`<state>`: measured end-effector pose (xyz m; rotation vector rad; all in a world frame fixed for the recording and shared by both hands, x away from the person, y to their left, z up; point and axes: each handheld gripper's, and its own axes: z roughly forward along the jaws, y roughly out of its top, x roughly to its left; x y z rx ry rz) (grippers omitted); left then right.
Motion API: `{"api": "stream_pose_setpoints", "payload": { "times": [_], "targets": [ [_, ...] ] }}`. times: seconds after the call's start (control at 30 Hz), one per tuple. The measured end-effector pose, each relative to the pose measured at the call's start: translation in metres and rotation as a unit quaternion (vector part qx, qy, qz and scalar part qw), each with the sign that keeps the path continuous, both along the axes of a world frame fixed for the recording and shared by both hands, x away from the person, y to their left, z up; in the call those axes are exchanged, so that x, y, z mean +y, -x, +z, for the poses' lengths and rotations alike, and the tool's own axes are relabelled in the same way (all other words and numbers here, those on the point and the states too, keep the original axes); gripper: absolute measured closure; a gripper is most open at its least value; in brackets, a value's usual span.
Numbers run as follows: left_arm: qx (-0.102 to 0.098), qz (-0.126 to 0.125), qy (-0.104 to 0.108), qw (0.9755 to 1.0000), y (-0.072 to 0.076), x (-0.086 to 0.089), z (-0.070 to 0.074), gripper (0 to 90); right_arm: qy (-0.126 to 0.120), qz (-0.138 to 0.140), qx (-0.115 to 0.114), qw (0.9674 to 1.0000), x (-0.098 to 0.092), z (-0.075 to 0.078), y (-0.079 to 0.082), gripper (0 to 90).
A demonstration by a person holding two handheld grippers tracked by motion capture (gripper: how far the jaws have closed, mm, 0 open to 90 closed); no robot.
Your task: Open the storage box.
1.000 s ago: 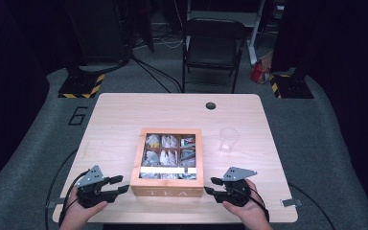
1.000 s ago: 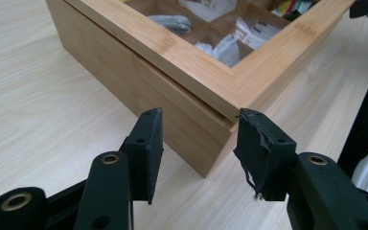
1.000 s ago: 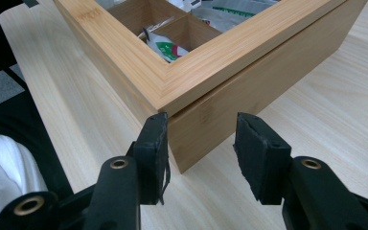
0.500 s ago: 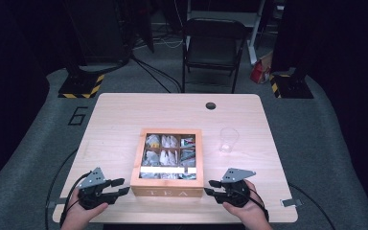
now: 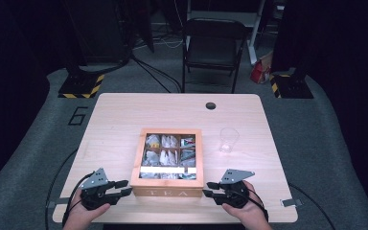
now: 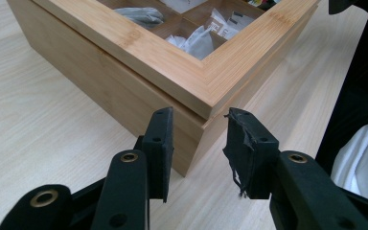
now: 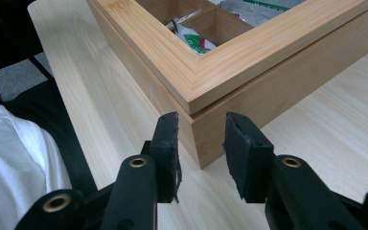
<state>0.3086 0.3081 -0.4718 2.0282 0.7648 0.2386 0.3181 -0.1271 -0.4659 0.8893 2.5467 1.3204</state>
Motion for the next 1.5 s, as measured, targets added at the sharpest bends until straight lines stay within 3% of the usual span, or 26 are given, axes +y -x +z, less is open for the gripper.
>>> {"api": "stream_pose_setpoints", "payload": {
  "times": [0.27,0.37,0.6,1.07,1.1,1.13,1.27,1.5],
  "targets": [
    [0.005,-0.004,-0.012,0.9999,-0.003,-0.01,-0.002,64.9,0.011,0.004,-0.003,0.9999,0.009,-0.005,-0.004,64.5],
    [-0.002,-0.002,-0.019,0.9998,-0.004,-0.011,-0.002,64.7,0.018,0.001,-0.006,0.9998,0.012,-0.006,-0.006,63.7],
    [-0.001,-0.008,-0.031,0.9995,-0.005,-0.011,0.001,64.7,0.007,-0.001,-0.005,1.0,0.013,-0.005,-0.007,64.3],
    [0.002,-0.004,-0.027,0.9996,-0.007,-0.014,0.007,64.4,0.005,0.005,-0.009,0.9999,0.017,0.003,-0.01,62.9],
    [-0.005,-0.001,-0.028,0.9996,-0.007,-0.014,0.008,64.4,0.003,0.002,-0.005,1.0,0.017,0.004,-0.01,62.8],
    [0.002,-0.004,-0.024,0.9997,-0.007,-0.014,0.009,64.4,0.002,-0.001,-0.006,1.0,0.017,0.005,-0.01,62.7],
    [0.002,0.002,-0.017,0.9998,-0.008,-0.014,0.013,63.6,0.001,0.004,-0.005,1.0,0.017,0.008,-0.011,62.4],
    [-0.008,0.007,-0.02,0.9997,-0.01,-0.014,0.027,62.0,-0.012,-0.003,-0.01,0.9999,0.016,0.02,-0.013,59.8]
  ]
}}
